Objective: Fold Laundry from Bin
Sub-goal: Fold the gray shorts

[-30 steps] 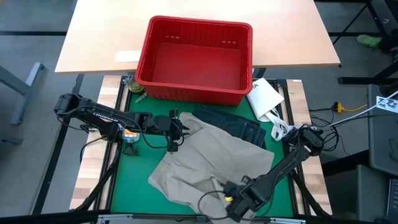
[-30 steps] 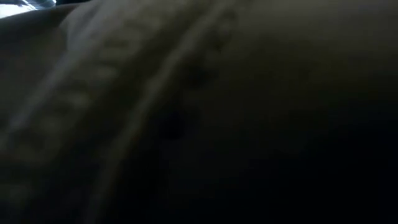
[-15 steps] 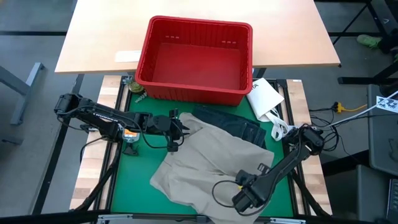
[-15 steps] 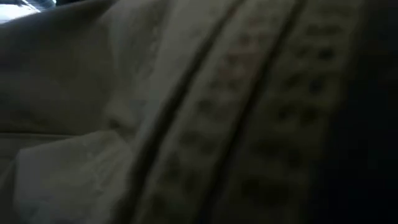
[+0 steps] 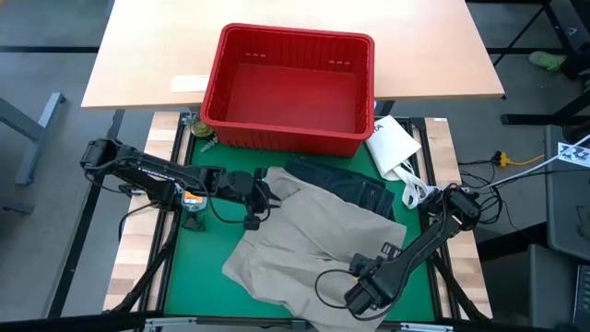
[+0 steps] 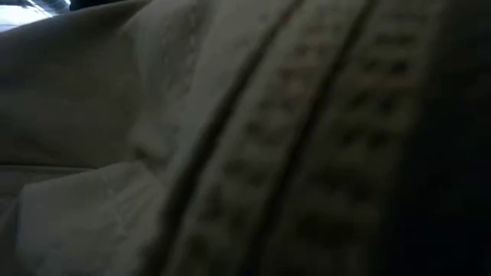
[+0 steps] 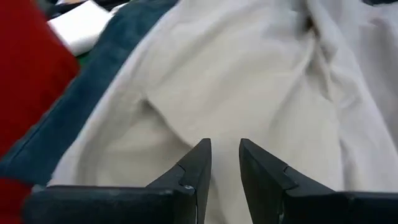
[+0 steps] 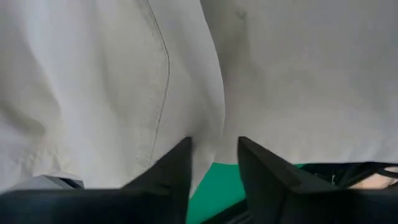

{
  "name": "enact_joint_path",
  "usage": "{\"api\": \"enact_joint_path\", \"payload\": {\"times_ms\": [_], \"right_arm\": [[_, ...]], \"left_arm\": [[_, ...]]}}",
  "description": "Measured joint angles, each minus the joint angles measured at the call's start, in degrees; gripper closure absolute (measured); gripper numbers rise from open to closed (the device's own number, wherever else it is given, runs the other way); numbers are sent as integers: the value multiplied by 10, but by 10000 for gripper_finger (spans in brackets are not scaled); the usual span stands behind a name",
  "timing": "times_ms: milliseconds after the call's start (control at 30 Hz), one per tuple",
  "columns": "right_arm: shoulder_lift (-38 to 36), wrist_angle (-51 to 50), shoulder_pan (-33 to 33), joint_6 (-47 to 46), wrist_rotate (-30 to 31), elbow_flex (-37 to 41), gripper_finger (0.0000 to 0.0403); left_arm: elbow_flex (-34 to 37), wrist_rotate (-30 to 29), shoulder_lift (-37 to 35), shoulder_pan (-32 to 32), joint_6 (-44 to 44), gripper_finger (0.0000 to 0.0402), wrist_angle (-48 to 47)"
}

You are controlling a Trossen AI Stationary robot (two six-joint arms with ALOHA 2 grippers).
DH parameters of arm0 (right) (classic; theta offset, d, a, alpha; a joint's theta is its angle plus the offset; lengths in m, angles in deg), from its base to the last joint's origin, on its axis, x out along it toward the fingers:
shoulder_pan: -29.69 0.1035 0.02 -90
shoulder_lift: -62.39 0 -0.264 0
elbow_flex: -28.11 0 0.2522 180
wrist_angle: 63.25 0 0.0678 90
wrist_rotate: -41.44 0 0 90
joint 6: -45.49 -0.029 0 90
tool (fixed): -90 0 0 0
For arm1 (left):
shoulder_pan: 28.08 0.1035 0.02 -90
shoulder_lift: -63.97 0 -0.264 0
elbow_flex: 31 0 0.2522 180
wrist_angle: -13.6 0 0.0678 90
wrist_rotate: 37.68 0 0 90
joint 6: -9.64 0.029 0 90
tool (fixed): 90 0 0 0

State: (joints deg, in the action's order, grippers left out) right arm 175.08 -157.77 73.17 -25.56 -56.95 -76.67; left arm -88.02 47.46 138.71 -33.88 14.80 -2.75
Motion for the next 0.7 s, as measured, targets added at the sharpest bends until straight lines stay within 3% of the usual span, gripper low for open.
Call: {"api": "enact_joint_path", "payload": {"times_ms": [200,300,433,533,700], "right_arm": [[0,-25,0,41,-64,0,207],[0,-52,0,28,-91,-1,191],[1,-92,5,24,-82,-36,185],[1,-84,11,23,-23,-75,186],[0,28,31,23,143,-114,186]], "left_arm": [[0,29,0,-41,29,321,2],[0,30,0,-70,29,321,1],[-1,31,0,-122,8,321,-22],[-1,31,0,-166,-32,321,-48],[-1,30,2,-240,-121,321,-63]]}}
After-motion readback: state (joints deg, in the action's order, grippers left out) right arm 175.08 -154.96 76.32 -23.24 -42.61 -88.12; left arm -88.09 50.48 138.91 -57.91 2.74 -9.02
